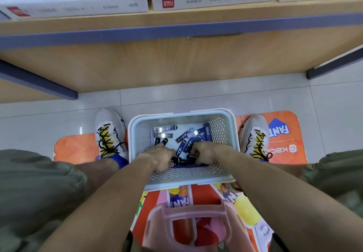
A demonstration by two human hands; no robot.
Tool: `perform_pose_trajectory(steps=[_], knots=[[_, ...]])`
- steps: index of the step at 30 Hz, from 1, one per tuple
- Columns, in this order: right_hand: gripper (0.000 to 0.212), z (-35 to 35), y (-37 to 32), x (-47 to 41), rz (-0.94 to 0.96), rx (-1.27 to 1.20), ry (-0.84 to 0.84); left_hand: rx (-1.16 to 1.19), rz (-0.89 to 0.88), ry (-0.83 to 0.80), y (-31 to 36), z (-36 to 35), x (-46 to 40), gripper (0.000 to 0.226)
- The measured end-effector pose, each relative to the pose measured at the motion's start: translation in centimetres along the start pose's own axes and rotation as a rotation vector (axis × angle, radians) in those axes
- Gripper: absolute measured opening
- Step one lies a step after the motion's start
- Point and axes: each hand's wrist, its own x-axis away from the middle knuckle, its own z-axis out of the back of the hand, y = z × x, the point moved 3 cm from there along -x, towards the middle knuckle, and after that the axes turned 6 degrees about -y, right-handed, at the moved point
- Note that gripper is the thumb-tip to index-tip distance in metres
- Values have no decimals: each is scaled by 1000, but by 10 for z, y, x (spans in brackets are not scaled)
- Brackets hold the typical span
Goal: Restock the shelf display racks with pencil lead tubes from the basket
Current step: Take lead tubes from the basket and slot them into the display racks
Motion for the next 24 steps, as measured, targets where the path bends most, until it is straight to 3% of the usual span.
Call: perform_pose_trajectory(steps=[7,10,16,20,24], knots=[[52,-9,-3,4,10,-25,-62,-24,-16,-99,-1,-12,-2,46],[52,-13,0,2,24,-74,19,53,-12,-120,0,-13,0,54],[41,-12,4,5,13,-149,163,225,-1,-82,6,-12,5,43],[37,-7,6,7,-4,-305,312,518,3,110,3,-9,3,32],[27,-6,5,12,-14,-802,320,1053,78,249,-2,-3,-6,33]])
